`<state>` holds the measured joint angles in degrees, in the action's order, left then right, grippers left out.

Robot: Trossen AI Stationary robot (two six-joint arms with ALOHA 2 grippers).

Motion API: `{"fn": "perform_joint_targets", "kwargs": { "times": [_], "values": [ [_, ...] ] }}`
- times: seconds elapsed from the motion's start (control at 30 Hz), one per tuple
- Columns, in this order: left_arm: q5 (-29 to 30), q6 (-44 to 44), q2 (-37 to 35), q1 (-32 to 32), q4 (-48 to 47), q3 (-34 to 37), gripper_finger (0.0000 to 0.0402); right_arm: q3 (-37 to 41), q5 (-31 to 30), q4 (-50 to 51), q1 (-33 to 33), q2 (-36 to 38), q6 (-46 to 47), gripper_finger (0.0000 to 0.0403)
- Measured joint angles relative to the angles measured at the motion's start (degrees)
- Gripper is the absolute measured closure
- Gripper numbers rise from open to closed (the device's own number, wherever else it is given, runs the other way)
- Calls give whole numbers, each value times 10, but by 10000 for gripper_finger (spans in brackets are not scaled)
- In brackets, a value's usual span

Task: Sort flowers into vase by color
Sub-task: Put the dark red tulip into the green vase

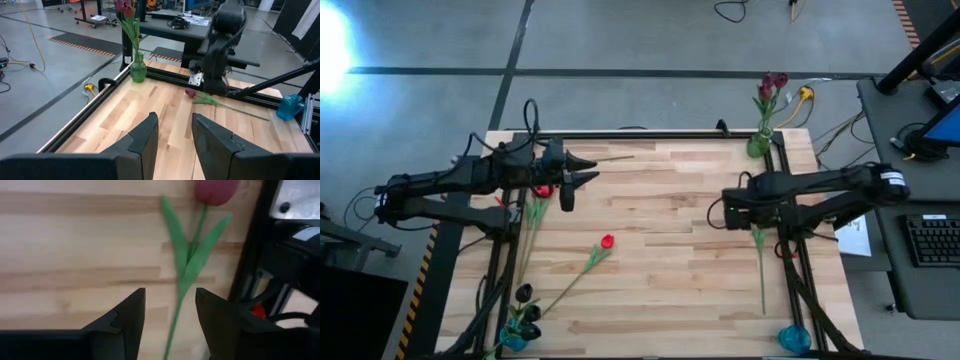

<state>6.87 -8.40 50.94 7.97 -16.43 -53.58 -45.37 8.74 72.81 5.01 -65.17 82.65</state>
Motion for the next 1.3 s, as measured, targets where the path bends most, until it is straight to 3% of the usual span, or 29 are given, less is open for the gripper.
{"fn": "perform_joint_targets", "kwargs": {
  "times": [0.2,0.47,0.67,1.13,1.3],
  "values": [
    [0,0,0,0,1,0,295,20,-13,-10,26,-82,-17,262],
    [0,-8,1,0,-2,0,295,40,-39,-14,107,-201,-80,270],
    [0,-11,0,0,-24,0,295,44,-50,-55,134,-245,-113,284],
    [0,0,0,0,-36,1,295,45,-60,-83,157,-250,-152,386],
    [0,5,0,0,-40,1,295,2,-63,-85,147,-202,-157,390]
  ]
}}
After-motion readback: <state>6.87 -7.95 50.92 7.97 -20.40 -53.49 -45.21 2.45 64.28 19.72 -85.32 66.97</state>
